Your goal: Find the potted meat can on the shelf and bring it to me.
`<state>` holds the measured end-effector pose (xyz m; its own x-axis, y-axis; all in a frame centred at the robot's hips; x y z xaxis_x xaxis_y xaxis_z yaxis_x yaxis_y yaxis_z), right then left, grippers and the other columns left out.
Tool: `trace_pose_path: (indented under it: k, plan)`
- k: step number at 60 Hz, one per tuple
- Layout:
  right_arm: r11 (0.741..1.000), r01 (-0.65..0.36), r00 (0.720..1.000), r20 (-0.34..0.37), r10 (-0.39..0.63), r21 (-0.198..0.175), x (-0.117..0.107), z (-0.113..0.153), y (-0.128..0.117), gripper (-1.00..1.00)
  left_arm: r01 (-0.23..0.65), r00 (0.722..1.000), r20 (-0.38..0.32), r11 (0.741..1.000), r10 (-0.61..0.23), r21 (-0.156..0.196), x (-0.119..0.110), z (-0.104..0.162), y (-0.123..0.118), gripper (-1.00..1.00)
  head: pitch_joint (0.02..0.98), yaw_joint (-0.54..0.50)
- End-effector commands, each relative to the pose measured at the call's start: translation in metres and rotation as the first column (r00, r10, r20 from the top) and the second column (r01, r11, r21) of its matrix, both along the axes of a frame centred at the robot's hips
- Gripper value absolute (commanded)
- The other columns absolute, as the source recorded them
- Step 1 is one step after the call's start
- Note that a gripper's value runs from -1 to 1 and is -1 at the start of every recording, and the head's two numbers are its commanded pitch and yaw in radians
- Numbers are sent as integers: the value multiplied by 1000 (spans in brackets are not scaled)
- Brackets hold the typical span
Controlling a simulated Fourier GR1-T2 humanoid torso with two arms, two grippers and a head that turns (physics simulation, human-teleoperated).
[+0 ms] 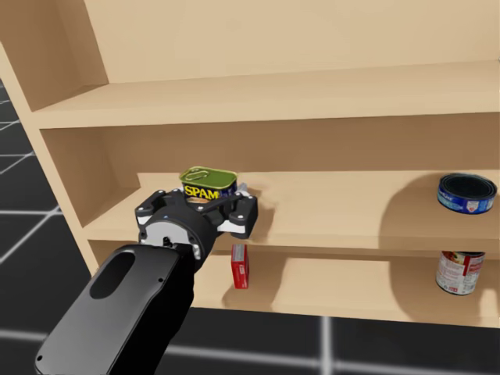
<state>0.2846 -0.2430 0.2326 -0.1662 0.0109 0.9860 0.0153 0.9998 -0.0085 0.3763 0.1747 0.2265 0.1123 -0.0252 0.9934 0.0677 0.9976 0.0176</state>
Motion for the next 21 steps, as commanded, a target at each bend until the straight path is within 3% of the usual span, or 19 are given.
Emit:
trace_pose_path:
  k: [1, 21]
  plan:
    - [1000, -1, 1000, -1, 1, -1, 0, 0, 0, -1000, 126, 991, 44, 992, -128, 30, -21, 19, -2, 1000, 557, 202]
    - [1000, -1, 1000, 0, 1, -4, 1, -1, 0, -1000, 173, 983, 47, 984, -175, 43, -88, 21, 14, 1000, 564, 219]
